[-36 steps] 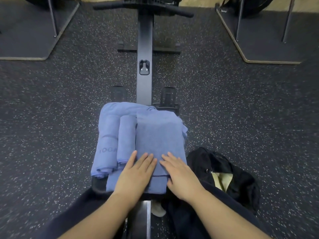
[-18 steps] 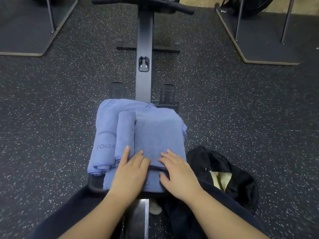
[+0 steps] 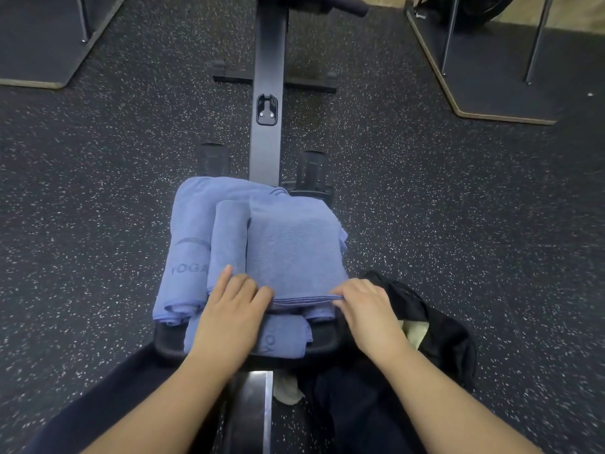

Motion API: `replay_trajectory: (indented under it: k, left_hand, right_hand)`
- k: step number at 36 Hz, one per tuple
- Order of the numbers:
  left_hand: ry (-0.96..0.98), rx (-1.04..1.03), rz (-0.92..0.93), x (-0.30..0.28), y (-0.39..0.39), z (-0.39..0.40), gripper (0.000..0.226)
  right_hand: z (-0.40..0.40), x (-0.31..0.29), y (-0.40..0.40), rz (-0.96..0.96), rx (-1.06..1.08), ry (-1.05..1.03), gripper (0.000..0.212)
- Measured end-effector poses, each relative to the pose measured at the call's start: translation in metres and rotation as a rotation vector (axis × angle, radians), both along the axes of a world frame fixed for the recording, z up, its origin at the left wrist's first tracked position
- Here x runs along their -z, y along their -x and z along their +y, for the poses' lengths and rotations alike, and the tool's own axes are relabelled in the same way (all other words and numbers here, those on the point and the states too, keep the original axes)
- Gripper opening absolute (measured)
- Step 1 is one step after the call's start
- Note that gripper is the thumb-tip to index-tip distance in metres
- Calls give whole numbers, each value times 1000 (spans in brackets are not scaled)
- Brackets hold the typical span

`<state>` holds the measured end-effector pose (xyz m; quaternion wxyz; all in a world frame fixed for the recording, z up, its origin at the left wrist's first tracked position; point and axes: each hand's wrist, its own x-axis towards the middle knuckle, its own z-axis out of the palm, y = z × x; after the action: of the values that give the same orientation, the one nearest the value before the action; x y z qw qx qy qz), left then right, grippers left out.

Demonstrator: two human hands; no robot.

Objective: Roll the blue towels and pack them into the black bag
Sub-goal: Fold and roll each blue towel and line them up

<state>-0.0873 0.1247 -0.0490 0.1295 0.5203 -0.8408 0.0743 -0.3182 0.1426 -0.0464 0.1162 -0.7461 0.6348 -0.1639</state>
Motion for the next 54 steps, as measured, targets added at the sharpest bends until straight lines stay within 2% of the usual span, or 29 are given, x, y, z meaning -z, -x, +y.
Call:
replay_trajectory:
  k: [4, 7, 12, 17, 20, 23, 25, 27, 32, 34, 37, 41, 51, 54]
  left_hand:
    - [36, -36, -60, -1, 2, -2, 21]
    - [59, -91, -97, 1, 4, -2, 14]
    - [29, -161, -133, 3, 5, -4, 28]
    - [89, -171, -113, 4, 8, -4, 24]
    - [158, -92, -63, 5, 11, -4, 14]
    - [147, -33, -60, 11, 13, -3, 9]
    - [112, -35, -75, 15, 15, -2, 9]
    - [76, -48, -88, 15, 16, -1, 2]
    - [13, -93, -122, 11, 19, -3, 27]
    - [24, -101, -135, 14, 18, -5, 24]
    - [64, -96, -136, 19, 19, -6, 8]
    - [94, -115, -135, 23, 20, -6, 8]
    - [114, -137, -145, 25, 22, -9, 3]
    - [106, -152, -146, 23, 24, -10, 4]
  right_hand:
    - [2, 1, 5, 6, -37, 10, 28]
    - [1, -1, 5, -7, -6, -11, 24]
    - [-6, -9, 3, -3, 54, -196, 16]
    - [-13, -6, -2, -11, 112, -248, 16]
    - [-13, 1, -2, -2, 140, -158, 11]
    - [-12, 1, -5, 15, 154, -65, 18]
    - [-12, -1, -9, 28, 92, 18, 20]
    - [-12, 2, -13, 18, 11, 86, 13]
    - [-9, 7, -26, -64, -87, 27, 21]
    - [-8, 8, -29, -50, -74, 5, 22]
    - [-7, 9, -30, -15, -59, -2, 12]
    - [-8, 11, -29, 50, -63, -6, 31]
    - [-14, 7, -31, 81, 17, 33, 31]
    - [-18, 3, -31, 76, 31, -22, 24]
